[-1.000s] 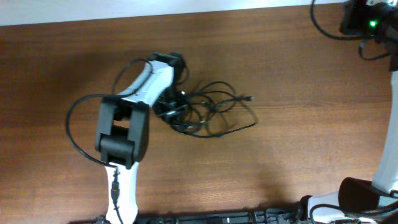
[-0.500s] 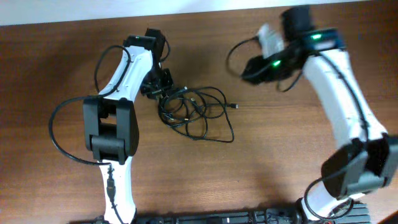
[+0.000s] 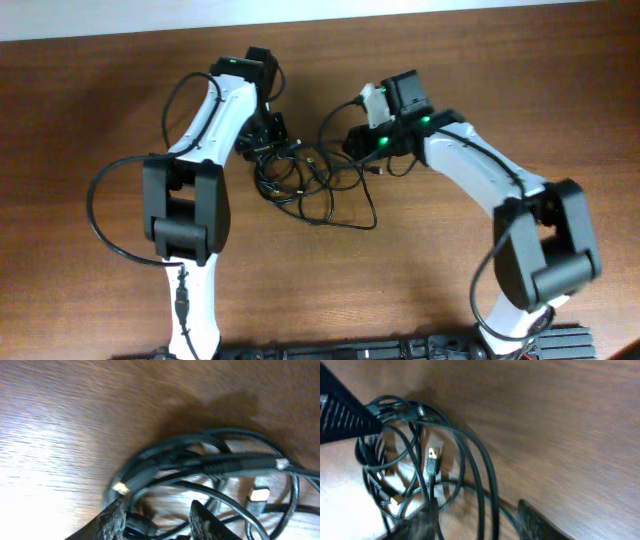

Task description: Untangle cables

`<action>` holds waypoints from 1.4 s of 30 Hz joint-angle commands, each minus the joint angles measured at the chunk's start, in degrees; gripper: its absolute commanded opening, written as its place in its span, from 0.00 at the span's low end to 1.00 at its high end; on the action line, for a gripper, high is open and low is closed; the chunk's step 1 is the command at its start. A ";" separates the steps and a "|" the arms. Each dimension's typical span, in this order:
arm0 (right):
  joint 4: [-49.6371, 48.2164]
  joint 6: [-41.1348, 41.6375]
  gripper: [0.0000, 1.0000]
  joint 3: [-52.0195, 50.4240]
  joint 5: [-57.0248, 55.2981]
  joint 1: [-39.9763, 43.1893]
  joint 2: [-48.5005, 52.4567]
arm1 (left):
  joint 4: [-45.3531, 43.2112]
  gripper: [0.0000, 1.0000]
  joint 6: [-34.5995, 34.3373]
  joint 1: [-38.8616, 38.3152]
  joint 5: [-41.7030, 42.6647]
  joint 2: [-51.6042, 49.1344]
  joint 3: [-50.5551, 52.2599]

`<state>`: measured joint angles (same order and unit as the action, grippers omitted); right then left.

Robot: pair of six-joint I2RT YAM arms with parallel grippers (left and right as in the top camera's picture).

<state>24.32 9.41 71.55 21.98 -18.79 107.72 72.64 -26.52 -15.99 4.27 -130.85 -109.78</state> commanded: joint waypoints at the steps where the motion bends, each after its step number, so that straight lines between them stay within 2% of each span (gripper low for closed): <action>1: -3.72 6.27 0.36 -0.42 -0.42 -1.03 5.27 | 0.98 0.44 0.79 -1.86 0.46 -0.61 -0.72; 5: -3.78 6.80 0.26 -0.42 -1.60 -1.09 7.89 | 2.80 0.45 0.26 -2.23 0.42 -0.61 -0.70; 6: -3.63 6.75 0.17 -0.42 -1.66 -1.09 7.91 | 3.41 0.45 0.26 -2.23 0.39 -0.61 -0.68; 8: -3.63 6.78 0.09 -0.42 -1.64 -1.07 7.91 | 4.42 0.45 -0.13 -2.25 0.22 -0.61 -0.28; 10: -3.65 6.78 0.04 -0.42 -1.64 -1.03 7.91 | 6.47 0.44 -5.97 -2.25 -4.33 -0.61 1.09; 12: -3.67 6.78 0.04 -0.39 -1.64 -1.03 7.89 | 7.02 0.45 -10.32 -2.25 -6.82 -0.61 3.17; 15: -3.58 6.49 0.04 -0.20 -1.62 -0.96 7.58 | 2.64 0.53 -14.84 -2.25 -7.74 -0.61 8.66; 16: -2.89 6.01 0.04 0.52 -1.62 -0.63 6.86 | 0.33 0.49 -14.84 -2.29 -7.76 -0.61 10.93; 18: 0.70 4.46 0.04 3.61 -1.66 0.79 4.87 | -2.69 0.35 -14.82 -2.29 -7.80 -0.61 15.17; 19: 3.80 3.58 0.04 6.08 -2.56 2.10 3.41 | -3.41 0.33 -14.84 -2.27 -8.31 -0.61 16.81; 23: 19.26 2.93 0.04 18.43 -19.69 10.56 -2.62 | -0.31 0.22 -14.82 -1.29 -17.31 -0.61 18.99; 26: 28.59 2.84 0.04 27.39 -31.58 19.06 -4.44 | 0.46 0.27 -14.82 0.68 -21.14 -0.61 18.97; 30: 34.88 1.51 0.04 33.57 -31.39 28.20 -4.59 | 0.44 0.29 -14.80 3.76 -21.20 -0.61 18.95; 34: 35.74 -2.14 0.04 33.75 -29.64 31.39 -4.61 | 0.44 0.30 -13.70 5.60 -21.14 -0.61 18.03; 37: 35.12 2.91 0.04 33.75 -43.85 32.57 -4.61 | 0.04 0.38 -13.75 5.68 -21.24 -0.61 17.46; 38: 36.35 4.63 0.04 33.75 -48.61 34.38 -4.61 | 0.07 0.38 -13.75 5.68 -21.22 -0.61 17.46; 40: 39.56 4.59 0.05 33.73 -41.13 36.28 -4.55 | -0.76 0.31 -13.73 5.64 -19.96 -0.61 17.46; 42: 41.72 4.39 0.15 33.66 -32.48 36.52 -4.22 | -2.21 0.30 -13.70 5.53 -18.12 -0.61 17.46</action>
<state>64.14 12.25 104.05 -16.62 16.62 104.09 73.43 -39.97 -11.14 -15.25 -127.98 -93.12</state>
